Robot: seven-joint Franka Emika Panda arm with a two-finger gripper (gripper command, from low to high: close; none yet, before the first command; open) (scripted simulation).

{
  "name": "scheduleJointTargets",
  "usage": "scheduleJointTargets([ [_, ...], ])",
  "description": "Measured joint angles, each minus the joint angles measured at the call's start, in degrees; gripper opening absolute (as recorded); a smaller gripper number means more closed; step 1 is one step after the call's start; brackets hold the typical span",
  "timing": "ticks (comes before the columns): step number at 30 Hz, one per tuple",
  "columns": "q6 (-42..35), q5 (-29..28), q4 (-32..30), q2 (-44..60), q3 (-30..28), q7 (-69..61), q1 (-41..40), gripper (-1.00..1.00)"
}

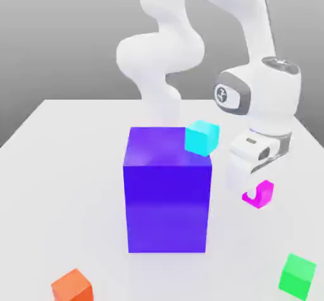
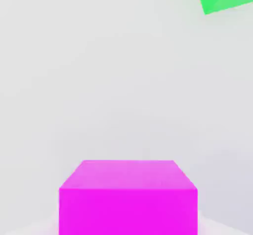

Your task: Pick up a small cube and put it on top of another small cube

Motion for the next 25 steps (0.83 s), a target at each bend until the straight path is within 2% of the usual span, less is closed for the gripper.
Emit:
scheduleJointTargets([
  [16,-13.76,-0.69,24.0,10.41,1.85,-36.5,-7.29,-1.0],
  [21,-8.09,-2.34,26.61,18.76,1.03,-38.69,-7.19,-1.0],
  [22,-7.13,-2.59,26.7,19.82,0.87,-38.56,-7.08,1.0],
  [25,-7.13,-2.59,26.7,19.82,0.87,-38.56,-7.08,1.0],
])
